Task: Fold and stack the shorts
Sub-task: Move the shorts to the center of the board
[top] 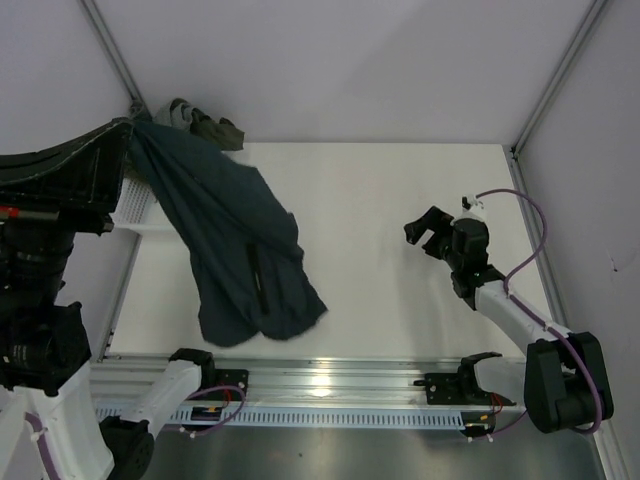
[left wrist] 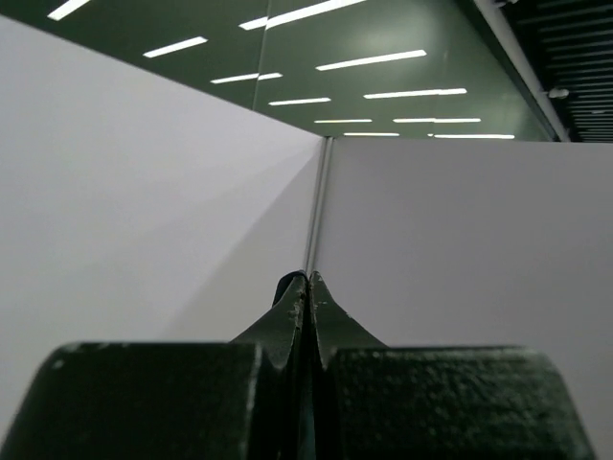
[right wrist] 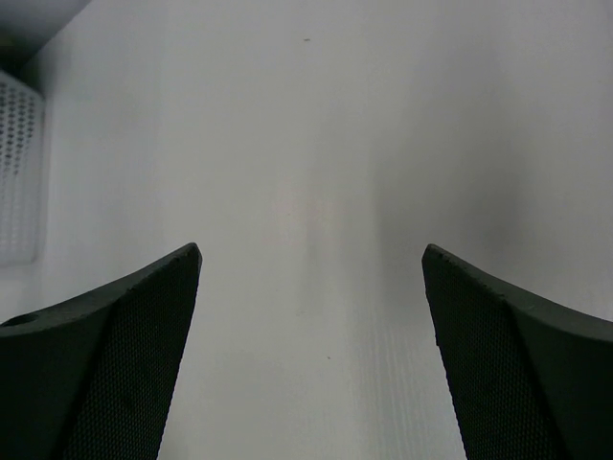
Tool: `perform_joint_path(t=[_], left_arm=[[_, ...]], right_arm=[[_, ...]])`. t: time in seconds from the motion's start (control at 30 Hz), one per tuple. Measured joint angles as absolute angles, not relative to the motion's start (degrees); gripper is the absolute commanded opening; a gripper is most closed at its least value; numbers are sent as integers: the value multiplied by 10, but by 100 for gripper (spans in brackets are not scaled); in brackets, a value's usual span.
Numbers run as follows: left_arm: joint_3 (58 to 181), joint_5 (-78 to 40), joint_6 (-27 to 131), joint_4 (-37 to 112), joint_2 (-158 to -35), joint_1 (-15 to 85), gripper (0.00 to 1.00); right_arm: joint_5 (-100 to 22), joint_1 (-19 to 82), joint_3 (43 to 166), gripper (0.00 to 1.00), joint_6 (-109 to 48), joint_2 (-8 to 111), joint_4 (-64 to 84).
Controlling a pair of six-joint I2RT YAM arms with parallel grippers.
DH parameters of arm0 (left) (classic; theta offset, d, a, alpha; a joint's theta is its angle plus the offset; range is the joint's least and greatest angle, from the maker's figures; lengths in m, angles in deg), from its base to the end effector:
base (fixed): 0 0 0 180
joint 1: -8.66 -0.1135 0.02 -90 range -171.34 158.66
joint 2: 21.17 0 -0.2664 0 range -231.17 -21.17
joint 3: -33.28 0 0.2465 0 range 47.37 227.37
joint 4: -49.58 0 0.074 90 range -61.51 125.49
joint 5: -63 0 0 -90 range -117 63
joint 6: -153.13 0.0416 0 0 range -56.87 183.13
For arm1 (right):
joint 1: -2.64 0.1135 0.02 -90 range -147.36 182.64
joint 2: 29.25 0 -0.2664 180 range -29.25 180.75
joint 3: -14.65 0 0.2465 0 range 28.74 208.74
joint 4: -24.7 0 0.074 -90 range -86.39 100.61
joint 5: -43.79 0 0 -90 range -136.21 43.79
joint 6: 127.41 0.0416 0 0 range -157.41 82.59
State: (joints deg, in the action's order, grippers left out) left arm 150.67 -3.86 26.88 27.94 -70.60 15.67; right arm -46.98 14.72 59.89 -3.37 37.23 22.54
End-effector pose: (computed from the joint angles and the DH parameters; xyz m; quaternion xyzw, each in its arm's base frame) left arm 0.0146 -0.0183 0.6255 0.0882 0.3996 -0.4046 0.8178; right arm 0.2441 0.0517 0.2226 0.1628 0.8198 0.2099 0.5073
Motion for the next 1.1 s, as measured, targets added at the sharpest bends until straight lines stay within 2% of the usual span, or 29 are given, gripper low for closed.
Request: perform_joint_path(t=[0.2,0.5,0.7,0.93,1.1], left_arm=[[1476,-12,215,341,-706,157,0],[1172,-17,181,421,-702,163,0],[1034,-74,203,412,-718,174,0],[1002,-137,242,398,-815,183,0],[1002,-169,260,376,-842,185,0]], right_arm=[[-385,187,579,96,-69,352,297],[-359,208,561,96,-99,315,346],[-329,218,556,93,-115,315,367],[-267,267,554,93,-152,328,401],[-232,334,571,90,-191,378,398]])
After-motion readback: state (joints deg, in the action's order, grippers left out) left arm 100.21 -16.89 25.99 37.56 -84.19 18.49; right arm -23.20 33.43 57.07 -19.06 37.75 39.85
